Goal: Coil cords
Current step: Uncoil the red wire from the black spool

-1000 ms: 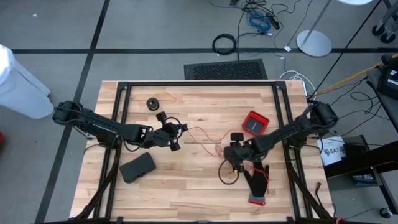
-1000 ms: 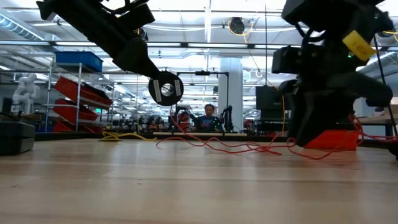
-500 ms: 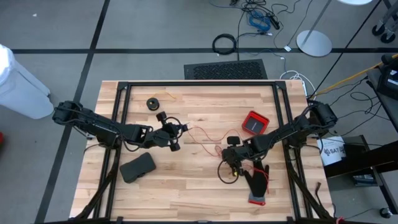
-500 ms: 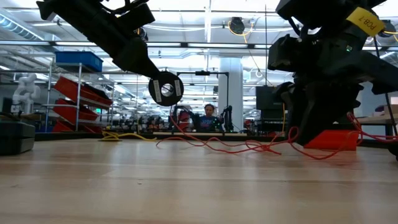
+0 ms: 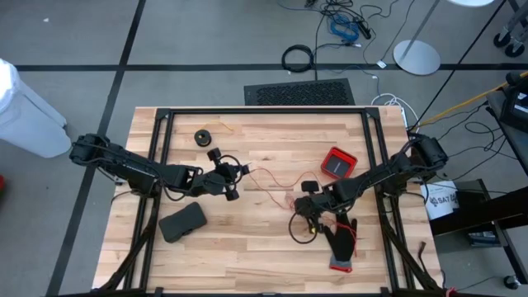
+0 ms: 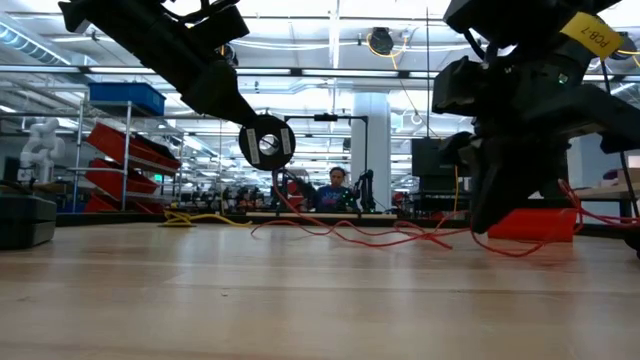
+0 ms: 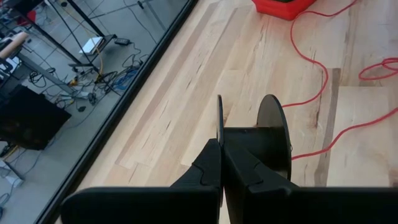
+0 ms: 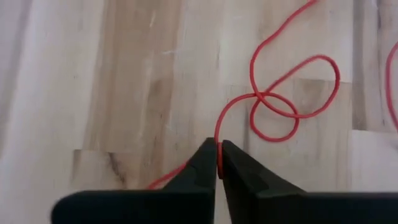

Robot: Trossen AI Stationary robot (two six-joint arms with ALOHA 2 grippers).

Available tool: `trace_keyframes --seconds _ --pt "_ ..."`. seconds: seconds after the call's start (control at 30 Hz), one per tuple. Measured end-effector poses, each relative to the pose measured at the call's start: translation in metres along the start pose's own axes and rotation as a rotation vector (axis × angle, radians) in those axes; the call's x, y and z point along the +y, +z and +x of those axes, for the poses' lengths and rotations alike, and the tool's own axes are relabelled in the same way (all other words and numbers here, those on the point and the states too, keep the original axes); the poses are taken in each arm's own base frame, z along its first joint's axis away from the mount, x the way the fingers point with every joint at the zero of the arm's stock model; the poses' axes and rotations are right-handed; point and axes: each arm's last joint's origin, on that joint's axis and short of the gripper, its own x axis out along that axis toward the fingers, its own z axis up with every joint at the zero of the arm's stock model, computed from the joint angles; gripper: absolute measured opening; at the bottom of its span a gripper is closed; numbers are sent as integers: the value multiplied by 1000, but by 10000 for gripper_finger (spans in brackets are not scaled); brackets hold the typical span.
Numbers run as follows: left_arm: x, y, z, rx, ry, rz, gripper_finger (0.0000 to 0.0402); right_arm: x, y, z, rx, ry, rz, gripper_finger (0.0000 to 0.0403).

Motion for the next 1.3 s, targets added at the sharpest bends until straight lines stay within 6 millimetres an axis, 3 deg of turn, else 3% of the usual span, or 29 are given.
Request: trace_keyframes --seconds 0.13,0.3,0.53,0.67,0.9,1.13,1.3 --pt "0 -2 0 13 -4 11 0 9 -6 -2 55 80 33 3" --pt "0 -4 0 30 -4 28 0 27 -27 -17 281 197 179 1" --pt "0 -4 0 32 -4 36 0 51 -60 -56 597 184 378 1" --pt "0 -4 0 32 -4 37 0 58 -69 -84 660 117 456 0" --pt "0 -4 0 32 -2 36 0 64 -71 -118 578 56 545 4" --pt "0 -4 0 32 -3 34 0 77 -51 -126 272 226 538 55" --pt "0 -4 0 32 -2 34 0 74 -49 -125 164 152 493 102"
